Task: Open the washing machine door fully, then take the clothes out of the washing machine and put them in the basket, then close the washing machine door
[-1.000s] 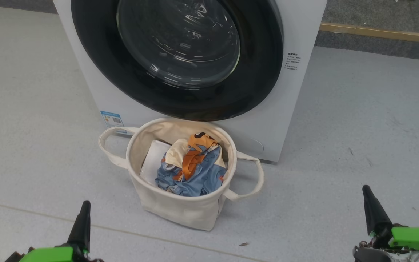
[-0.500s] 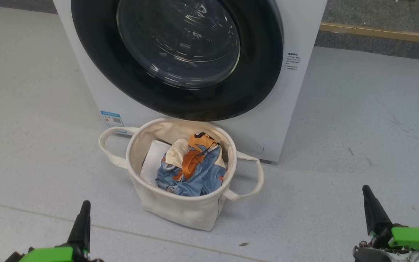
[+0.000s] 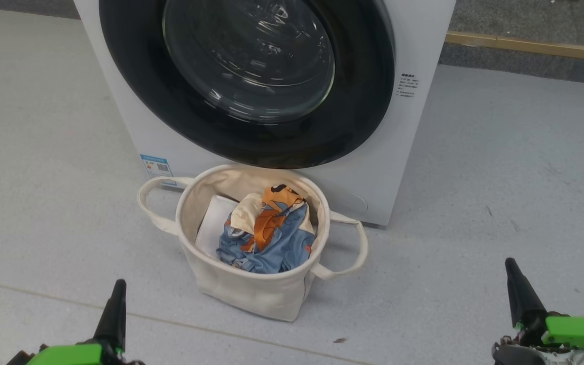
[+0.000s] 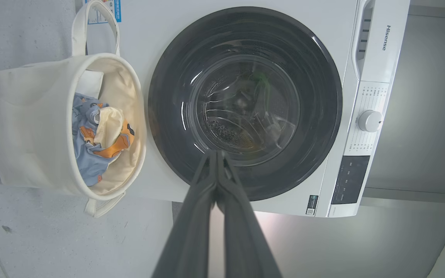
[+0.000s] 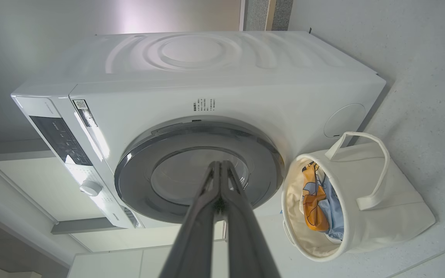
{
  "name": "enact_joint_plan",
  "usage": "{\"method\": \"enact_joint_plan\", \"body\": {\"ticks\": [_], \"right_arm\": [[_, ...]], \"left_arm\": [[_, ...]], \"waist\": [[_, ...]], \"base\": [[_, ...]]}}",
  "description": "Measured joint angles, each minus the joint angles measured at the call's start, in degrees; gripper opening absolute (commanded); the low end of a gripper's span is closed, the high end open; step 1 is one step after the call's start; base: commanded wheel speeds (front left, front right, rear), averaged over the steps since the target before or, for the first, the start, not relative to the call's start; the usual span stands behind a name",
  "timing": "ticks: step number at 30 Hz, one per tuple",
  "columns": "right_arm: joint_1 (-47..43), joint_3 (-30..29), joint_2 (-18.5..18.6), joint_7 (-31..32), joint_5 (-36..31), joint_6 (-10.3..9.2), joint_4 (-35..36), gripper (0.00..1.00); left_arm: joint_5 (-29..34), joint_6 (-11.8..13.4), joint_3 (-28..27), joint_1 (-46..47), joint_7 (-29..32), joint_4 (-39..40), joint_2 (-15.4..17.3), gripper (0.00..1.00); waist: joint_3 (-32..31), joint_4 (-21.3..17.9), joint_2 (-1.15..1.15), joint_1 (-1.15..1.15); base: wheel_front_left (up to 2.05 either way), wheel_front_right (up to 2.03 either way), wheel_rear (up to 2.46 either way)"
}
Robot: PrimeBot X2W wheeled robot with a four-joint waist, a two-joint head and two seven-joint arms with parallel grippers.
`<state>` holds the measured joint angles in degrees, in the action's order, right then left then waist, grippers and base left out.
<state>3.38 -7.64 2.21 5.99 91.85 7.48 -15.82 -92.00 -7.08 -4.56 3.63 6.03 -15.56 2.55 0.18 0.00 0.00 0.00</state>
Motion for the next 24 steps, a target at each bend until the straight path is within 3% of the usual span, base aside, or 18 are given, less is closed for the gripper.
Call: {"method": "enact_joint_plan", "body": {"ticks": [24], "right_arm": [[0.00,0.00,0.00,0.00,0.00,0.00,0.00,0.00]], "left_arm": [[0.00,0.00,0.00,0.00,0.00,0.00,0.00,0.00]], "waist": [[0.00,0.00,0.00,0.00]], "base": [[0.00,0.00,0.00]]}}
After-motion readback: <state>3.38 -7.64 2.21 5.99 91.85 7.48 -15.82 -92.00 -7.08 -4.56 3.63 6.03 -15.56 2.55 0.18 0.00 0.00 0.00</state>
